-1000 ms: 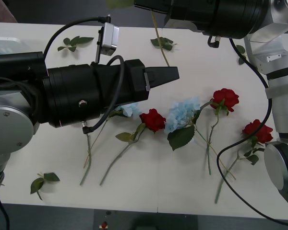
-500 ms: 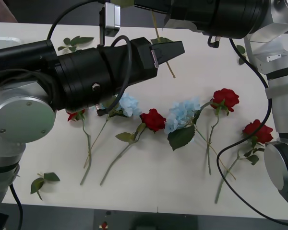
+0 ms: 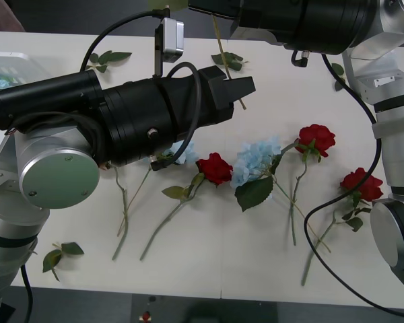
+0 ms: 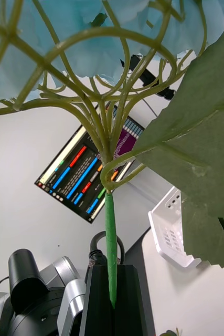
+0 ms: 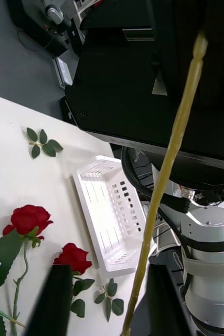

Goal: Put the red flowers into the right box and the blue flowers into the left box

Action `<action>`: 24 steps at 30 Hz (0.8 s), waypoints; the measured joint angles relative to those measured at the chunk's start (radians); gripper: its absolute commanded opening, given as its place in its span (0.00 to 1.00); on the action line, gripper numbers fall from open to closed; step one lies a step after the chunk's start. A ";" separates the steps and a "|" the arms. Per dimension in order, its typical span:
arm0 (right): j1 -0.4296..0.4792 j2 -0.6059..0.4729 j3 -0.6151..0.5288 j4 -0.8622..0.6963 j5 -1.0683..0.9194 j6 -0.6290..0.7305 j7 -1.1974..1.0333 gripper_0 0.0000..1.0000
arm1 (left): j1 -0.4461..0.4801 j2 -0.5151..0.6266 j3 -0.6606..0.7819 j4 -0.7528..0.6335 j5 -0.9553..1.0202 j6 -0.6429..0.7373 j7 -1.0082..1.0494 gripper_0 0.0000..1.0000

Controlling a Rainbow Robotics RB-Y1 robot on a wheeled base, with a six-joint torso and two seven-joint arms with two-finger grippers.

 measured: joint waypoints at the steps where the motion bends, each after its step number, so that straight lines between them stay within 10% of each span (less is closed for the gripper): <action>1: 0.000 0.000 0.000 0.000 0.000 0.000 0.000 0.00 | 0.000 0.000 0.000 0.000 0.000 0.000 0.000 0.00; 12: 0.000 0.000 0.000 0.000 0.000 0.000 0.000 0.01 | 0.000 0.000 0.000 0.000 0.000 0.000 0.000 0.00; 14: 0.000 0.000 0.000 0.000 0.000 0.000 0.000 0.23 | 0.000 0.000 0.000 0.000 0.004 0.000 0.000 0.00; 16: 0.000 0.000 0.000 0.000 0.000 0.000 0.000 0.75 | 0.000 0.000 0.000 0.000 0.005 0.000 0.000 0.00; 18: 0.000 0.000 0.000 0.000 0.000 0.000 0.000 1.00 | 0.000 0.000 0.000 0.000 0.005 0.000 0.000 0.00; 24: 0.000 0.000 0.000 0.000 0.000 0.000 0.000 1.00 | 0.000 0.000 0.000 0.000 0.005 0.000 0.000 0.00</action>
